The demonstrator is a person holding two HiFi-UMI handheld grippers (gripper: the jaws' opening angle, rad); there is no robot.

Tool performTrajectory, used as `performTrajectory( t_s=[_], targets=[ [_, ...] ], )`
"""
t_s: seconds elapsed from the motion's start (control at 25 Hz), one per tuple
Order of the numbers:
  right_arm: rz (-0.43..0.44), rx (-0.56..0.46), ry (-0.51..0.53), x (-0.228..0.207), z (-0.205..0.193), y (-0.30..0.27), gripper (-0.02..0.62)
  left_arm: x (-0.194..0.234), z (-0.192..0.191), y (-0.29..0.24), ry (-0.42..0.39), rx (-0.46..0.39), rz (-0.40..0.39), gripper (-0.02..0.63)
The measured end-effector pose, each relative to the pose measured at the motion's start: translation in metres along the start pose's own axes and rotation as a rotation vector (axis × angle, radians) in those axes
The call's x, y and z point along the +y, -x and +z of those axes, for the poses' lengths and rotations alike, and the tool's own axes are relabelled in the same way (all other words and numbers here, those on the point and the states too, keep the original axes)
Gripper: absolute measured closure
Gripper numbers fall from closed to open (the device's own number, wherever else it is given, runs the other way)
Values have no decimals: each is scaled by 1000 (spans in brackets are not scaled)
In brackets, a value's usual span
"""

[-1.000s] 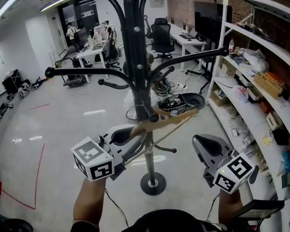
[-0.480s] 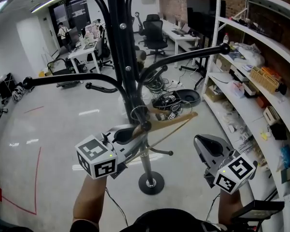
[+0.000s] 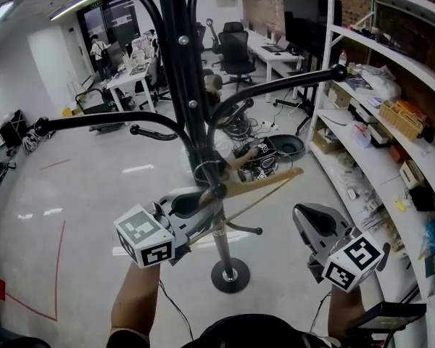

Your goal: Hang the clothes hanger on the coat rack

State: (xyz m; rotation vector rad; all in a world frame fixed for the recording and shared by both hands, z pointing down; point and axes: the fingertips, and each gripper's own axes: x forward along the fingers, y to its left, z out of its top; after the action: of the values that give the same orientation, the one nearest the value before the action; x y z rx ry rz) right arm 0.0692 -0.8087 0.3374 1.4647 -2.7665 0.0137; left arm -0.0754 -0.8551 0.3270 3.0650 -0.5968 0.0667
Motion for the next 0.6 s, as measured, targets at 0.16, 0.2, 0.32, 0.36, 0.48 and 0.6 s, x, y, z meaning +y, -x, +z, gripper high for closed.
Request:
performTrajectory(
  t_s=[0.16, 0.2, 0.32, 0.36, 0.48, 0.6],
  targets=[
    [-3, 0, 0, -3, -2, 4, 588, 3, 1, -2, -63, -28, 43, 551],
    [-3, 1, 3, -2, -2, 6, 588, 4, 2, -1, -78, -40, 54, 551],
    [-4, 1, 11, 0, -2, 9, 588, 6, 6, 6, -110, -86, 79, 540],
    [-5, 0, 13, 0, -2, 9, 588, 7, 8, 7, -117, -99, 85, 535],
    [-4, 2, 13, -2, -1, 11, 588, 9, 13, 10, -155, -118, 110, 518],
    [3, 8, 11, -1, -1, 10, 588, 10, 19, 14, -216, -122, 152, 501]
  ],
)
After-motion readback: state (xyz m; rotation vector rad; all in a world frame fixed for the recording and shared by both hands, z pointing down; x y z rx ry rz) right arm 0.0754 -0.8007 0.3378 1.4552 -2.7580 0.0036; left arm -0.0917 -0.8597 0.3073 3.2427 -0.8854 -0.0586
